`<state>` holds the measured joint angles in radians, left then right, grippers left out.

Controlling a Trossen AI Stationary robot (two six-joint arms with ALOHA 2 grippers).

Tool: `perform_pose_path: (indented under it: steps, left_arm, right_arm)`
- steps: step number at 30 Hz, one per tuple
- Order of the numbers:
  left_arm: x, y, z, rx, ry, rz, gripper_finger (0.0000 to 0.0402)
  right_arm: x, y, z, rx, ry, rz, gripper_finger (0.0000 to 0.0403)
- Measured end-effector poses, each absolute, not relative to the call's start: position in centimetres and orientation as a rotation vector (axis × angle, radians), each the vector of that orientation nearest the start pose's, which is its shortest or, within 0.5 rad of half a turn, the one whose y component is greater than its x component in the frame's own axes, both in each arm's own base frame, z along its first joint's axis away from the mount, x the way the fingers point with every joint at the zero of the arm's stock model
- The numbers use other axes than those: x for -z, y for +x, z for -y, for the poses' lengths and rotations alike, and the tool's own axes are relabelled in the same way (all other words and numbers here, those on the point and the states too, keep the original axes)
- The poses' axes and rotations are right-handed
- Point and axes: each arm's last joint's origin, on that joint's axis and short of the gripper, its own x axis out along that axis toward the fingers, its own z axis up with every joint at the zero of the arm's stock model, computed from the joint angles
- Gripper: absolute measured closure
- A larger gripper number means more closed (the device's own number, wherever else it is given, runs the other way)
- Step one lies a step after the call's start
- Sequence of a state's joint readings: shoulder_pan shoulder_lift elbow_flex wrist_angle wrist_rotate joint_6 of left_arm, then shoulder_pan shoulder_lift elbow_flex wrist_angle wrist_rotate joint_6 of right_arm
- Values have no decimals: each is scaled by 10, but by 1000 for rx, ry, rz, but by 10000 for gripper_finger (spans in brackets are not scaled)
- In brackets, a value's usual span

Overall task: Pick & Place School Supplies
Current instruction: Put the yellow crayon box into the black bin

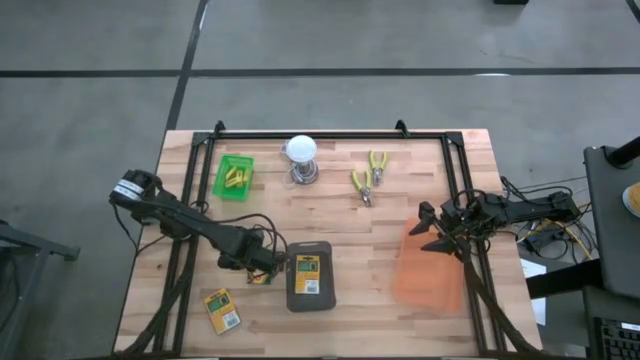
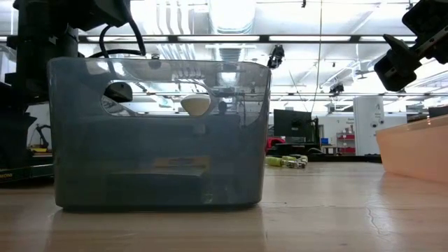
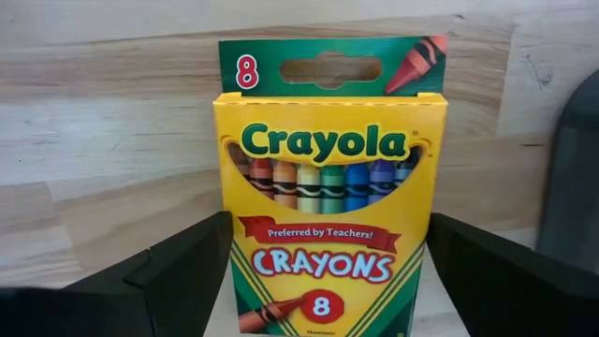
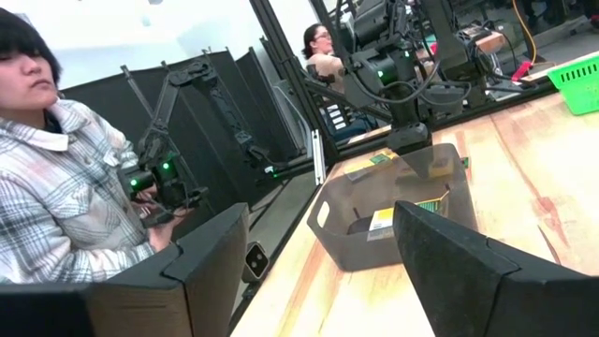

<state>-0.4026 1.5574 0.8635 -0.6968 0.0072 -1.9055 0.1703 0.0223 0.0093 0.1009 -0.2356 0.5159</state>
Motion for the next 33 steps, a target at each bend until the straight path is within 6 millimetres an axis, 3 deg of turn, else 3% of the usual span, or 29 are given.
perform_pose_path:
  steps: [33]
  left_arm:
    - [-162,241,102,-984,-1284,-1169,60]
  right_arm:
    - [-175,95,-23,-419,506,-19,136]
